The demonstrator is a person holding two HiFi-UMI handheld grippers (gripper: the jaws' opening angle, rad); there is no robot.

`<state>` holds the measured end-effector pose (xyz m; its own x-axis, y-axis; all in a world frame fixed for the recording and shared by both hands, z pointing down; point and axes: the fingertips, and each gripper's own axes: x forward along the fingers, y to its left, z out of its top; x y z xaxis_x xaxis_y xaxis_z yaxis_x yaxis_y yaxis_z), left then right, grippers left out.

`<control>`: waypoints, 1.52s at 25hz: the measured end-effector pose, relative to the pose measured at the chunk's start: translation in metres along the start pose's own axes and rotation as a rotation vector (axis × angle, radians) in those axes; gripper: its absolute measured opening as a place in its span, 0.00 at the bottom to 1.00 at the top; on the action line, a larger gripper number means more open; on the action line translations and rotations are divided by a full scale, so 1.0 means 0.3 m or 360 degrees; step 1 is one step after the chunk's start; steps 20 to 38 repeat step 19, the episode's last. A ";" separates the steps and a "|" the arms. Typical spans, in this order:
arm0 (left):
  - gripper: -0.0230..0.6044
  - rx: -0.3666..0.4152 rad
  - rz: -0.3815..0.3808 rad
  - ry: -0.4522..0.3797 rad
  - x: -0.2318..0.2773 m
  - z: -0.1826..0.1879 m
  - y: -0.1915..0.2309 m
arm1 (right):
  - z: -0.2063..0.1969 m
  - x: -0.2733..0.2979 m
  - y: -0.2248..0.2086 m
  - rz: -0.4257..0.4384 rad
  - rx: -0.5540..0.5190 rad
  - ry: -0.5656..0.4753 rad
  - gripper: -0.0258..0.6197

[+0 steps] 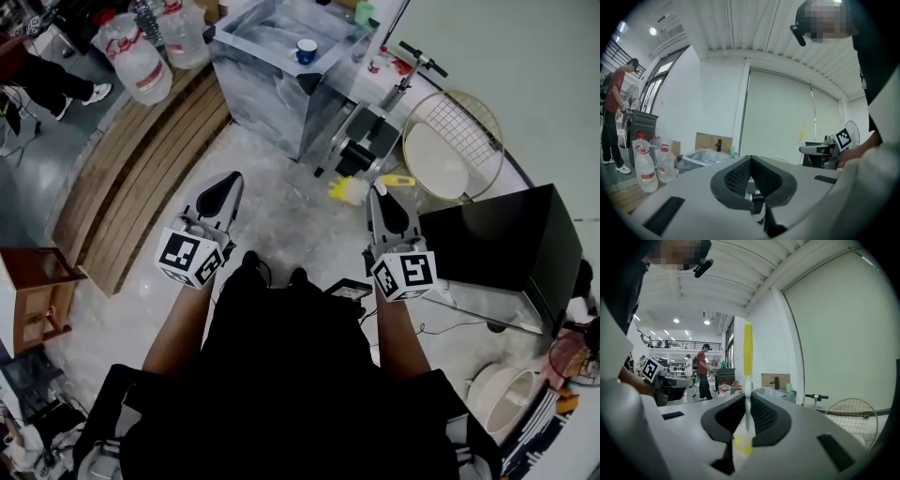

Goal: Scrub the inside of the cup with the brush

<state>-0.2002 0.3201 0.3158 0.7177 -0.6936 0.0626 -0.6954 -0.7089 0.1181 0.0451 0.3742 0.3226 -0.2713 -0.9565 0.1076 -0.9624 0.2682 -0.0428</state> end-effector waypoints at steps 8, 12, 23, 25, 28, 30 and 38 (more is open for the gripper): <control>0.06 -0.0059 0.0086 0.0032 -0.019 -0.066 -0.115 | -0.061 -0.122 -0.066 -0.0025 0.0010 0.0015 0.11; 0.06 -0.0039 0.0074 0.0028 0.009 -0.049 -0.142 | -0.052 -0.125 -0.085 -0.0018 -0.0005 -0.0002 0.11; 0.06 -0.0061 0.0039 0.0051 0.032 -0.058 -0.174 | -0.044 -0.130 -0.100 0.0000 -0.0007 -0.0007 0.11; 0.06 -0.0061 0.0039 0.0051 0.032 -0.058 -0.174 | -0.044 -0.130 -0.100 0.0000 -0.0007 -0.0007 0.11; 0.06 -0.0061 0.0039 0.0051 0.032 -0.058 -0.174 | -0.044 -0.130 -0.100 0.0000 -0.0007 -0.0007 0.11; 0.06 -0.0061 0.0039 0.0051 0.032 -0.058 -0.174 | -0.044 -0.130 -0.100 0.0000 -0.0007 -0.0007 0.11; 0.06 -0.0061 0.0039 0.0051 0.032 -0.058 -0.174 | -0.044 -0.130 -0.100 0.0000 -0.0007 -0.0007 0.11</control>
